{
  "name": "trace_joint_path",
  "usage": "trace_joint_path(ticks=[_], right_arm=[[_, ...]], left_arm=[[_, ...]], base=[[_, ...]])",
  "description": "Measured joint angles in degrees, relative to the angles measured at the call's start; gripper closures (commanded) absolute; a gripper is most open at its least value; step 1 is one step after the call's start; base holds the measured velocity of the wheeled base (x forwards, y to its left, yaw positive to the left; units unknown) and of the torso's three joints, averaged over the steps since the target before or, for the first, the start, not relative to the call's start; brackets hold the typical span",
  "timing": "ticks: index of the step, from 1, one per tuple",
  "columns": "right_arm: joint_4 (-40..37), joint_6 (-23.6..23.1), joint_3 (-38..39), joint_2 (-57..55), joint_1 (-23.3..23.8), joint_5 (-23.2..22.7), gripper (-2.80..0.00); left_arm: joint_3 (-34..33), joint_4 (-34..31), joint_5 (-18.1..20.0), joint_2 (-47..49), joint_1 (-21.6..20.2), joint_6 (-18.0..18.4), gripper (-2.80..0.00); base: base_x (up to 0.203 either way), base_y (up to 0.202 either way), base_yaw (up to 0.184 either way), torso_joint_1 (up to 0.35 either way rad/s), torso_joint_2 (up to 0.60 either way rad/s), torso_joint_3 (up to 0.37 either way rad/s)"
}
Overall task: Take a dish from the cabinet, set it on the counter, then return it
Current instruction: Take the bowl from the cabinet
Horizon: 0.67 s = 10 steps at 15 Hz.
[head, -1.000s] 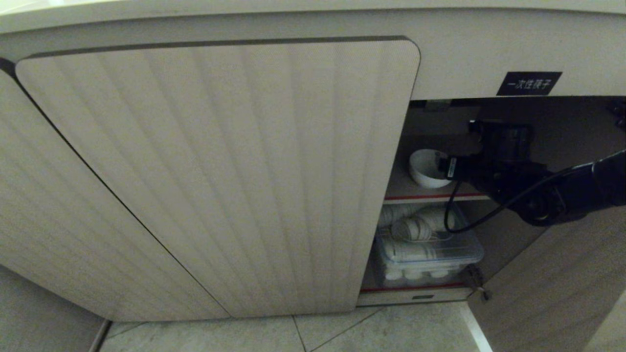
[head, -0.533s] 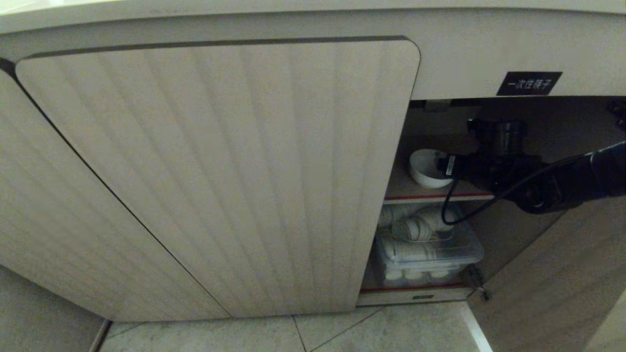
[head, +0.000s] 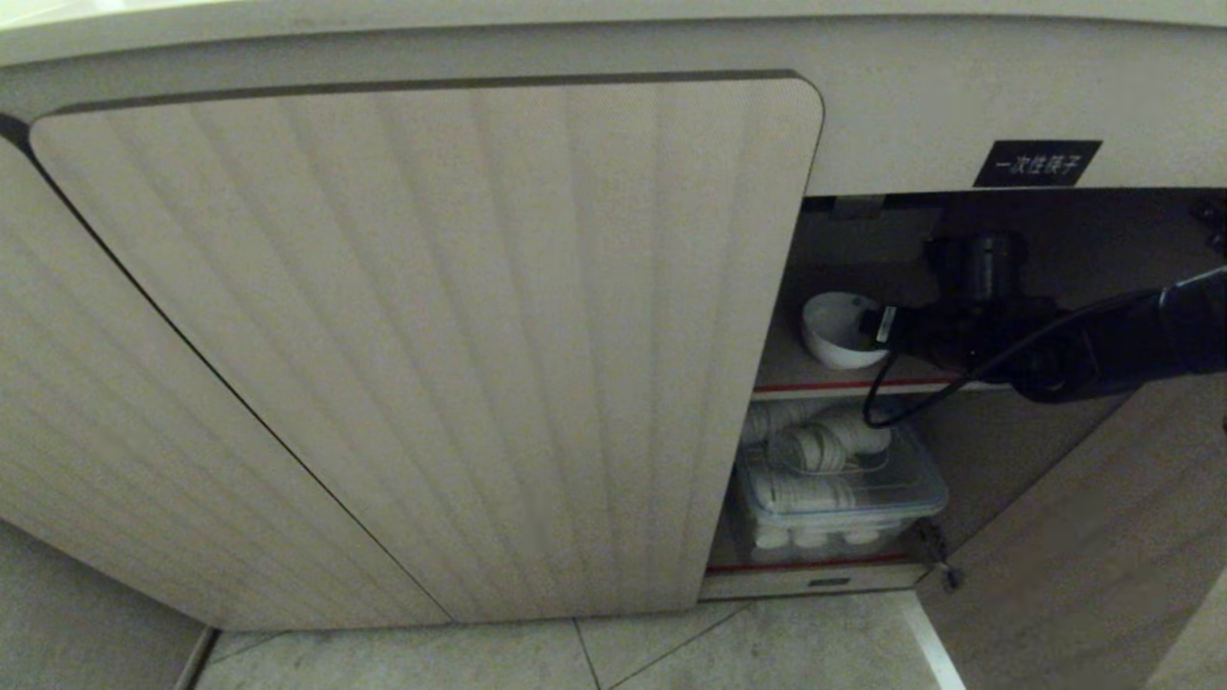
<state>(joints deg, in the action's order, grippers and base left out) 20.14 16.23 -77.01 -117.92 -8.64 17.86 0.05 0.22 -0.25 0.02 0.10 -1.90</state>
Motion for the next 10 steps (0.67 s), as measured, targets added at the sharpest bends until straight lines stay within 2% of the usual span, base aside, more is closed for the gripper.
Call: trace_joint_path(ticks=[10], right_arm=[[-1.7, 0.6, -4.8, -2.0, 0.0, -0.2, -2.80]], left_arm=[[0.0, 0.0, 0.0, 0.0, 0.0, 0.0, 0.00]], base=[[0.000, 0.000, 0.000, 0.000, 0.00, 0.000]])
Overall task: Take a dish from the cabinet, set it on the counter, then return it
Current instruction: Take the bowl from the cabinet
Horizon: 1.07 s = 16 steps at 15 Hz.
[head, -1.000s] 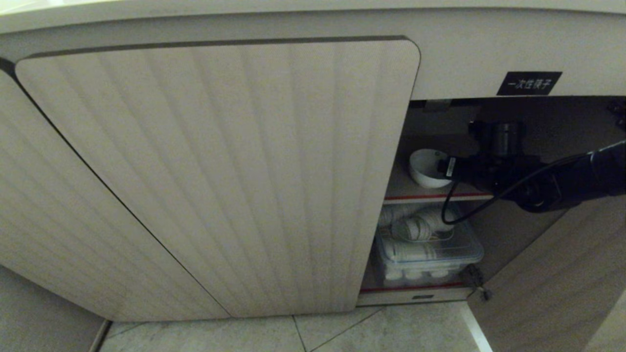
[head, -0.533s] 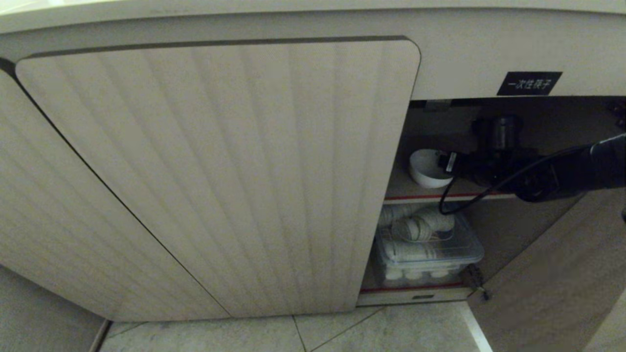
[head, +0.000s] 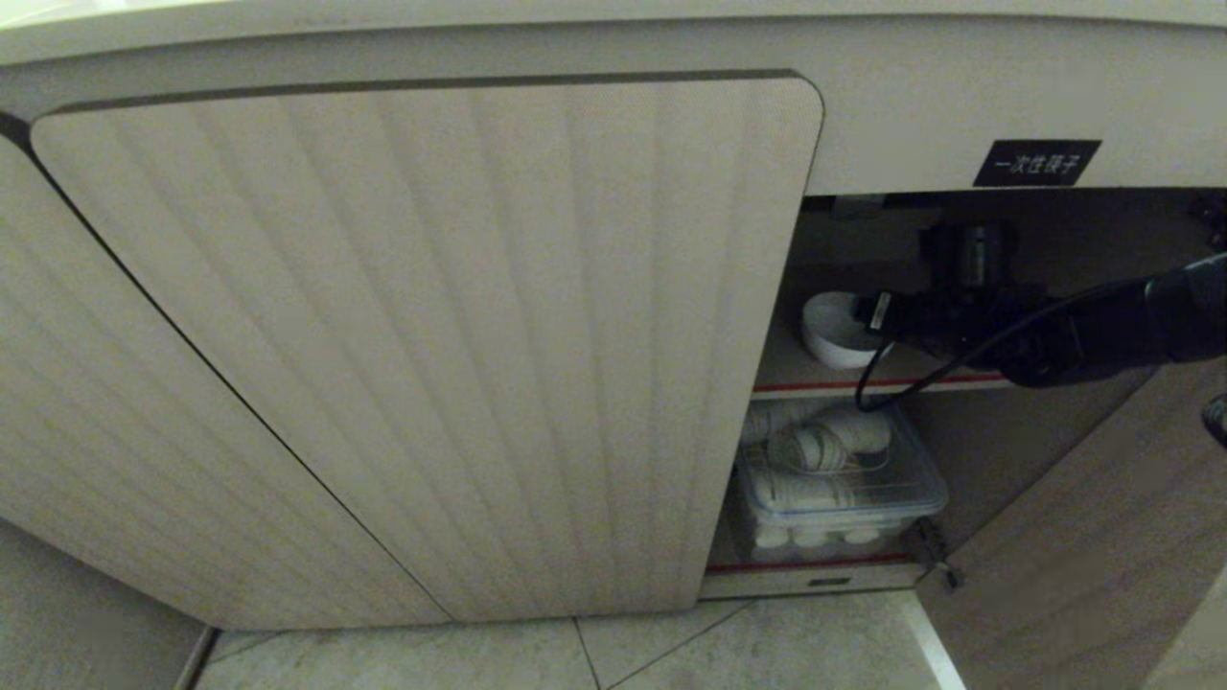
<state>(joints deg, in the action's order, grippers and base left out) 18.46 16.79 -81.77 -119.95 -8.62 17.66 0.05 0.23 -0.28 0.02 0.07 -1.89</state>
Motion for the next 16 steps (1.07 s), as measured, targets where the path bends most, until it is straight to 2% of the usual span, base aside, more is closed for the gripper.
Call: trace_joint_path(ticks=[4, 7, 16], right_arm=[[-0.6, 0.0, -0.2, -0.6, 0.0, -0.2, -2.80], [-1.3, 0.0, -0.2, -0.7, -0.1, -2.1, -2.80], [-1.3, -0.1, -0.3, -1.2, -0.1, -2.1, -2.80]], left_arm=[[0.0, 0.0, 0.0, 0.0, 0.0, 0.0, 0.00], [0.0, 0.0, 0.0, 0.0, 0.0, 0.0, 0.00], [0.0, 0.0, 0.0, 0.0, 0.0, 0.0, 0.00]], base=[[0.000, 0.000, 0.000, 0.000, 0.00, 0.000], [0.000, 0.000, 0.000, 0.000, 0.00, 0.000], [0.000, 0.000, 0.000, 0.000, 0.00, 0.000]])
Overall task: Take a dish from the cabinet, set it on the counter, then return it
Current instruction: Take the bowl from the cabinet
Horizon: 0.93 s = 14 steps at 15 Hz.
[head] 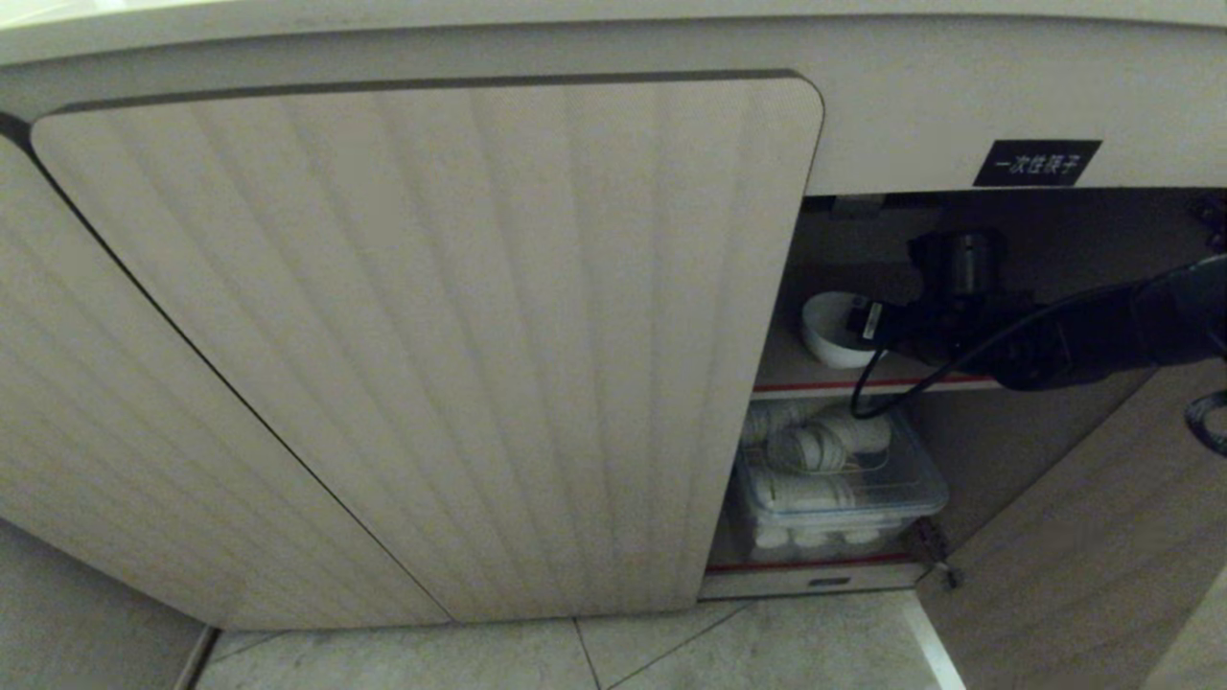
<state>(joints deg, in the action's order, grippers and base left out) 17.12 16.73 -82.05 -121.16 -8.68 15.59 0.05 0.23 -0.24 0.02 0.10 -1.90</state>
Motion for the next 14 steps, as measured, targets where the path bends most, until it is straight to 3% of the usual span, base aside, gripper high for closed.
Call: trace_joint_path(ticks=[14], right_arm=[[-2.3, -0.1, -1.9, -1.0, 0.0, 0.0, -2.80]], left_arm=[[0.0, 0.0, 0.0, 0.0, 0.0, 0.0, 0.00]], base=[[0.000, 0.000, 0.000, 0.000, 0.00, 0.000]])
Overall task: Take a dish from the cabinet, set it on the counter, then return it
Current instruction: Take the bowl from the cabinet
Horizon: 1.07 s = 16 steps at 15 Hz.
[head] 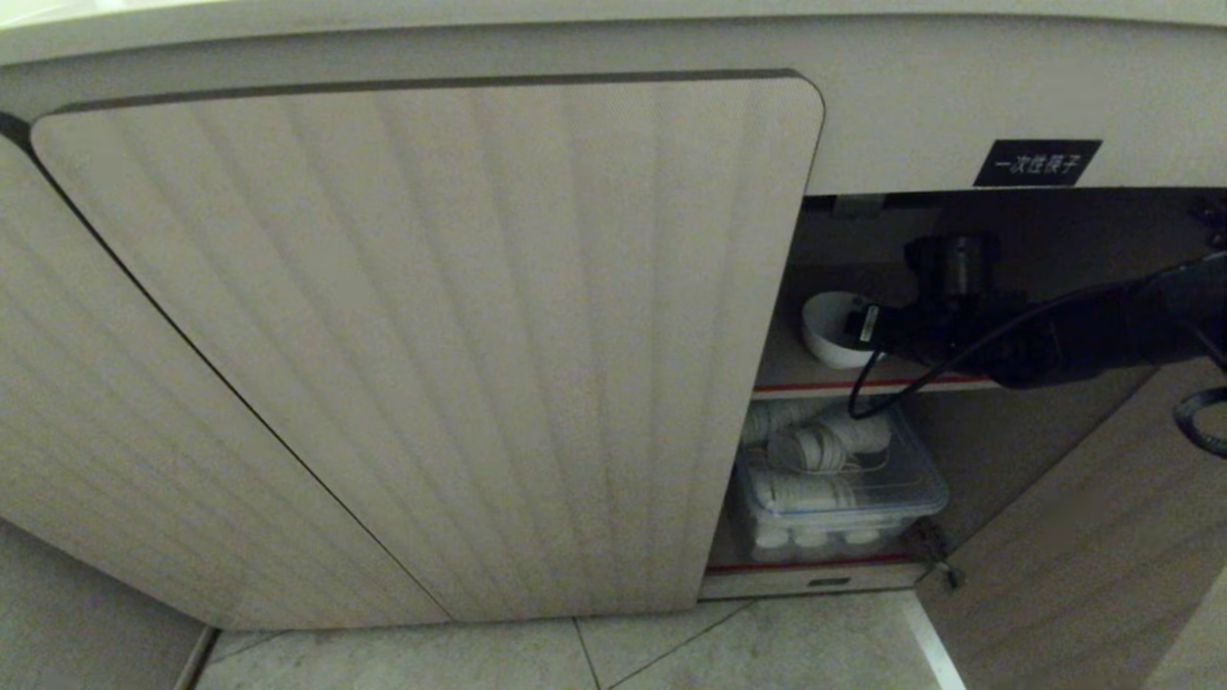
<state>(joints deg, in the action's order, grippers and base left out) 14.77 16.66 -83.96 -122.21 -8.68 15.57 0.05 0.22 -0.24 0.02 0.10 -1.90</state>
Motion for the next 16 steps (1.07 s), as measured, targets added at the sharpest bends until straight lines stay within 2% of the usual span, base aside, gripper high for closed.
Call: trace_joint_path(ticks=[8, 9, 16], right_arm=[[-0.6, -0.1, -1.7, -0.9, -0.2, 0.0, -2.80], [-0.6, 0.0, -1.7, -0.9, -0.2, 0.0, 0.00], [-0.5, -0.1, -2.0, -1.2, -0.2, 0.1, 0.00]], left_arm=[[0.0, 0.0, 0.0, 0.0, 0.0, 0.0, 0.00], [0.0, 0.0, 0.0, 0.0, 0.0, 0.0, 0.00], [0.0, 0.0, 0.0, 0.0, 0.0, 0.0, 0.00]], base=[[0.000, 0.000, 0.000, 0.000, 0.00, 0.000], [0.000, 0.000, 0.000, 0.000, 0.00, 0.000], [0.000, 0.000, 0.000, 0.000, 0.00, 0.000]])
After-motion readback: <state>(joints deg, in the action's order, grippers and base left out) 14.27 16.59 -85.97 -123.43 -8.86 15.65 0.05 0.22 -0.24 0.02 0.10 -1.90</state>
